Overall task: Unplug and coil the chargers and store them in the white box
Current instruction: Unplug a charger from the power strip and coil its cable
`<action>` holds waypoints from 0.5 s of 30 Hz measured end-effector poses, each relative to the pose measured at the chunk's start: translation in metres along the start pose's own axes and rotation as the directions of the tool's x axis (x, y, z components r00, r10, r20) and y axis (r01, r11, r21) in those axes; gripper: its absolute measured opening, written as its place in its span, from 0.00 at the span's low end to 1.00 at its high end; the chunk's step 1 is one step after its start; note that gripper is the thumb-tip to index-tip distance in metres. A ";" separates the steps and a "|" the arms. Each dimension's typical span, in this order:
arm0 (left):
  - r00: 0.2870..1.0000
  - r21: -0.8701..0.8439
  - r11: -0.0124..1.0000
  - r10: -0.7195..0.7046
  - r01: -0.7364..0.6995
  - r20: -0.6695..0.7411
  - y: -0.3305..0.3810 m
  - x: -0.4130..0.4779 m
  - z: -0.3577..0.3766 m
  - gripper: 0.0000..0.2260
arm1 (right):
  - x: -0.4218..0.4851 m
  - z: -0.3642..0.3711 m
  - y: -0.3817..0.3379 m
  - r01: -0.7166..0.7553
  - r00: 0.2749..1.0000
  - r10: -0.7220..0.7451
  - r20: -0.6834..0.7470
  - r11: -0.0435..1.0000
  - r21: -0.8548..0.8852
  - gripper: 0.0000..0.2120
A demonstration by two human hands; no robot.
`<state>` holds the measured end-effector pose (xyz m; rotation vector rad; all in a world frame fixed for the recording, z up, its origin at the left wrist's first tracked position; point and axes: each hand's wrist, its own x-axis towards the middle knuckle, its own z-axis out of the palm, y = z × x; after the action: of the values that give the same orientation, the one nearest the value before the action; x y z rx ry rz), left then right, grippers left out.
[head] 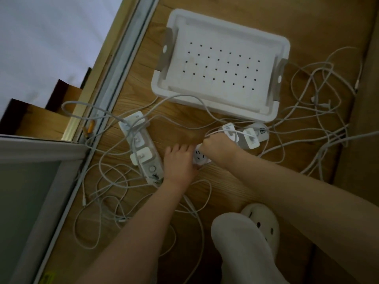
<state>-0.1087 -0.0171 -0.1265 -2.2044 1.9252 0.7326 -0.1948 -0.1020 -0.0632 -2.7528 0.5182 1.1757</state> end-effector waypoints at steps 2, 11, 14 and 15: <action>1.000 0.010 1.000 -0.010 0.010 -0.015 -0.001 0.002 -0.001 0.22 | -0.010 -0.010 0.003 -0.005 0.999 0.006 -0.032 1.000 0.022 0.11; 0.998 -0.042 0.999 -0.026 0.028 0.050 0.002 0.008 -0.003 0.22 | -0.045 -0.009 0.016 -0.131 0.970 0.176 -0.167 0.960 0.247 0.13; 0.984 -0.016 1.000 0.003 -0.001 0.178 0.004 0.010 -0.010 0.16 | -0.069 -0.012 0.011 -0.109 0.904 0.328 -0.274 0.797 0.594 0.18; 0.968 0.023 0.999 0.032 -0.039 0.250 0.005 0.010 -0.014 0.15 | -0.077 -0.014 0.010 -0.099 0.890 0.383 -0.246 0.692 0.715 0.17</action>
<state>-0.1091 -0.0323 -0.1176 -1.9574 1.8422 0.9324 -0.2387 -0.0933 0.0022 -2.2504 1.1356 0.3139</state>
